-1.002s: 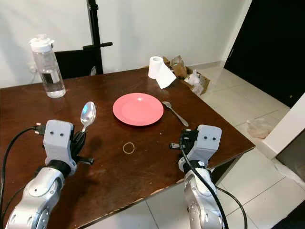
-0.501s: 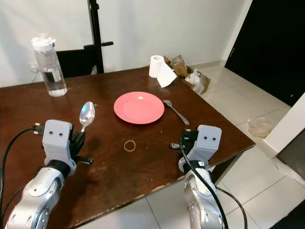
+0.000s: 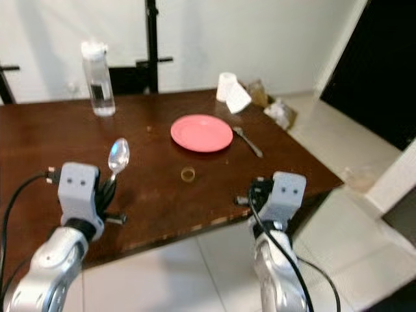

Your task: Setting the table

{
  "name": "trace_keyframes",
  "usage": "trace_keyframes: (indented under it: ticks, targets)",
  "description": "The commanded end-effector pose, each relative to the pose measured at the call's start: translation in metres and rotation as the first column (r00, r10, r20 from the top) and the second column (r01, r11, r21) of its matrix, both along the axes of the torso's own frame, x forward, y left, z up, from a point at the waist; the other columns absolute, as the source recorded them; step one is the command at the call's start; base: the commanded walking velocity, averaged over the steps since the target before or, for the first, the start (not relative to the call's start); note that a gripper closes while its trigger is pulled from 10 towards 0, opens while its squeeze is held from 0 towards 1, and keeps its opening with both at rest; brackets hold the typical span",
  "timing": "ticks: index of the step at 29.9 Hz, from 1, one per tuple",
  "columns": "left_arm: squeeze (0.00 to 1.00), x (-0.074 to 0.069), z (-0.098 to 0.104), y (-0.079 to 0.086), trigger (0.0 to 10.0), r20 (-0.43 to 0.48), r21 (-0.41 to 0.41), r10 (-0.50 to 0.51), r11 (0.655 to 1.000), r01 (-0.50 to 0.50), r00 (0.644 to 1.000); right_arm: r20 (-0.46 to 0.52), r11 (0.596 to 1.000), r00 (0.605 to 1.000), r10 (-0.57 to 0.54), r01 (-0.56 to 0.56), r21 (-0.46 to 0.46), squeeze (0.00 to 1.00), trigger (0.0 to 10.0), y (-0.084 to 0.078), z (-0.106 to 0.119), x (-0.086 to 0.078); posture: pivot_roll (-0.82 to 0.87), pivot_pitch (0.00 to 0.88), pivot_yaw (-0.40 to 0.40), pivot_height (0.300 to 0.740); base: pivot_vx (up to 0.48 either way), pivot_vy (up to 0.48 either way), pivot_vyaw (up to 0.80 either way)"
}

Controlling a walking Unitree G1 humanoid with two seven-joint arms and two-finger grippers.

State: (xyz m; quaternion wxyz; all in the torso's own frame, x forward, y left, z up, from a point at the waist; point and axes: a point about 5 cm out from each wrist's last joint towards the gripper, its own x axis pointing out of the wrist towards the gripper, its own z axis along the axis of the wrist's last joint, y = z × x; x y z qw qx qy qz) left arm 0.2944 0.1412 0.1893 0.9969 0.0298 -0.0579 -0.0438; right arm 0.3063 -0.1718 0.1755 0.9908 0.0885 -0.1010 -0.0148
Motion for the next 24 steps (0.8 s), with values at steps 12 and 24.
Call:
trace_keyframes:
  ticks: [12,24]
  targets:
    - [0.0,-0.0007,-0.0035,-0.0011,10.0,-0.018,-0.01,-0.001,1.0,0.001,1.0,-0.014,1.0,1.0,-0.009,0.009,-0.005,0.0,10.0,-0.0028,-0.0023,-0.0006,0.07,0.072,0.021,0.74,-0.303,0.0,0.0]
    - [0.0,-0.0004,-0.0036,-0.0013,10.0,-0.019,-0.011,-0.002,1.0,0.002,1.0,-0.015,1.0,1.0,-0.009,0.009,-0.006,0.0,10.0,-0.0027,-0.0023,-0.0006,0.07,0.071,0.023,0.74,-0.303,0.0,0.0]
